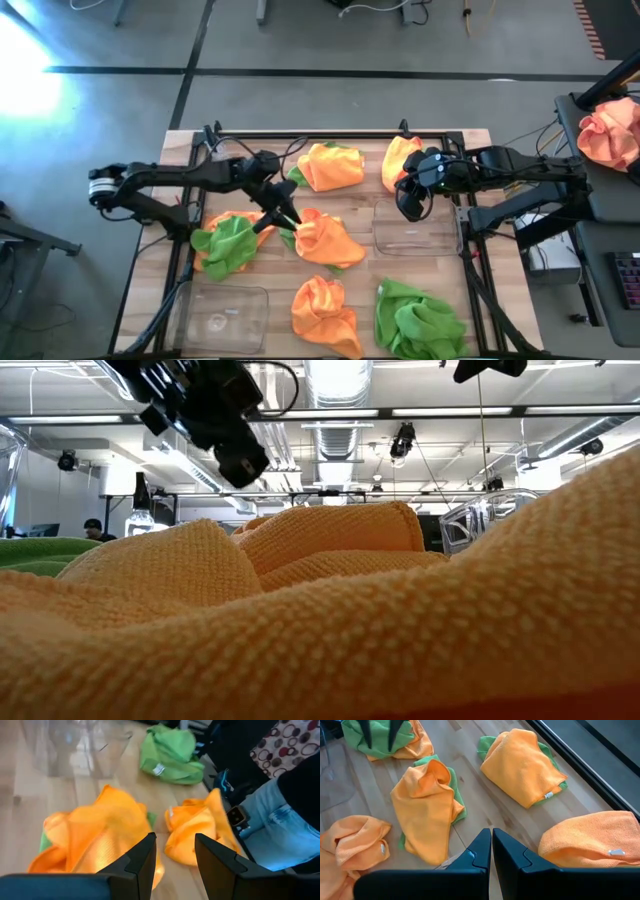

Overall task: Sort microfiber towel by color & place in baskets
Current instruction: Put the center yellow towel into the left transparent bin

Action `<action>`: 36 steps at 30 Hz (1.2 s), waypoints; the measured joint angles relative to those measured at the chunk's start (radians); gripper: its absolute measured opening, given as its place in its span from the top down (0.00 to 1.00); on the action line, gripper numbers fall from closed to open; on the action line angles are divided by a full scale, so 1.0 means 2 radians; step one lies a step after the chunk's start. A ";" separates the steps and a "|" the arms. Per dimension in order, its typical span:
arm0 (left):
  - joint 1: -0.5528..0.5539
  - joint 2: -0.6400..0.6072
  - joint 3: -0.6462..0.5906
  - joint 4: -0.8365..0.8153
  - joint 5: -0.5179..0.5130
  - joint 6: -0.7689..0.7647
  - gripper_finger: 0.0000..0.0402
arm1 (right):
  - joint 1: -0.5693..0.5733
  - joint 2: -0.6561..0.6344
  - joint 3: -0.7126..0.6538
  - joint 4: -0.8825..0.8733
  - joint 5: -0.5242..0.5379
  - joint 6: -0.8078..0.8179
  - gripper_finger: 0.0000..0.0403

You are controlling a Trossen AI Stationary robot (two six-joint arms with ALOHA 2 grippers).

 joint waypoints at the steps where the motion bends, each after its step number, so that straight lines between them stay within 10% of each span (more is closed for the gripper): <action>1: 0.002 0.006 0.000 0.000 0.000 0.000 0.70 | 0.000 0.000 0.000 -0.003 0.000 0.000 0.97; 14: 0.017 0.050 0.000 0.028 -0.098 0.013 0.70 | 0.000 0.000 0.000 -0.017 0.000 0.000 0.97; 36: 0.022 0.095 0.000 0.052 -0.104 0.010 0.70 | 0.000 0.000 0.000 -0.016 0.000 0.002 0.97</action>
